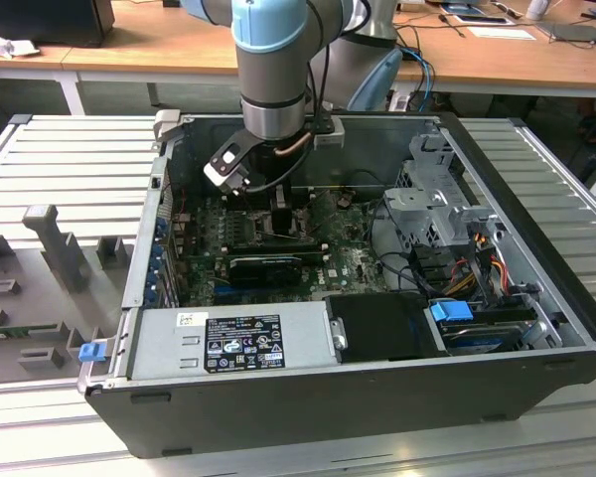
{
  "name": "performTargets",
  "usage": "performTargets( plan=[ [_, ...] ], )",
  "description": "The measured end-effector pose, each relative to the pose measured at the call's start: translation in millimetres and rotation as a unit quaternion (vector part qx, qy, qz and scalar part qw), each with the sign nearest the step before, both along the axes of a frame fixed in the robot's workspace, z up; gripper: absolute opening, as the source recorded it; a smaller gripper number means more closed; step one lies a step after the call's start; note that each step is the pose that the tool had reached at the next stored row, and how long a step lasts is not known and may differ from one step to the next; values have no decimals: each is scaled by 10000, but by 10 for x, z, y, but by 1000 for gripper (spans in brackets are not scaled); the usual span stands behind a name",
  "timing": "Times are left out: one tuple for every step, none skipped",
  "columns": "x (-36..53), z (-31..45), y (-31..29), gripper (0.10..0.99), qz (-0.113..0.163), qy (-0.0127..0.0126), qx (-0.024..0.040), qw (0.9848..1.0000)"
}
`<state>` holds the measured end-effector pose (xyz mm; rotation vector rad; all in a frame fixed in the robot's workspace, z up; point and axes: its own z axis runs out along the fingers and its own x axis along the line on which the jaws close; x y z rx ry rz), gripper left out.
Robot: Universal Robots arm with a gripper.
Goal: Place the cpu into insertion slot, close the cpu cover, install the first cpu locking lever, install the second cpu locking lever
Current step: 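Place the cpu into insertion slot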
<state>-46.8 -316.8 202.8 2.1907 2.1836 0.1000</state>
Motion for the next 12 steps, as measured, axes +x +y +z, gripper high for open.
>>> performTargets(
  plan=[
    [0,21,0,608,0,0,0,10000],
    [0,39,0,608,0,0,0,10000],
    [0,70,0,588,0,0,0,10000],
    [0,97,0,525,0,0,0,10000],
    [0,107,0,463,0,0,0,10000],
    [0,116,0,400,0,0,0,10000],
    [0,128,0,341,0,0,0,10000],
    [0,135,0,341,0,0,0,10000],
    [0,141,0,341,0,0,0,10000],
    [0,146,0,282,0,0,0,10000],
    [0,152,0,220,0,0,0,10000],
    [0,156,0,220,0,0,0,10000]
  ],
)
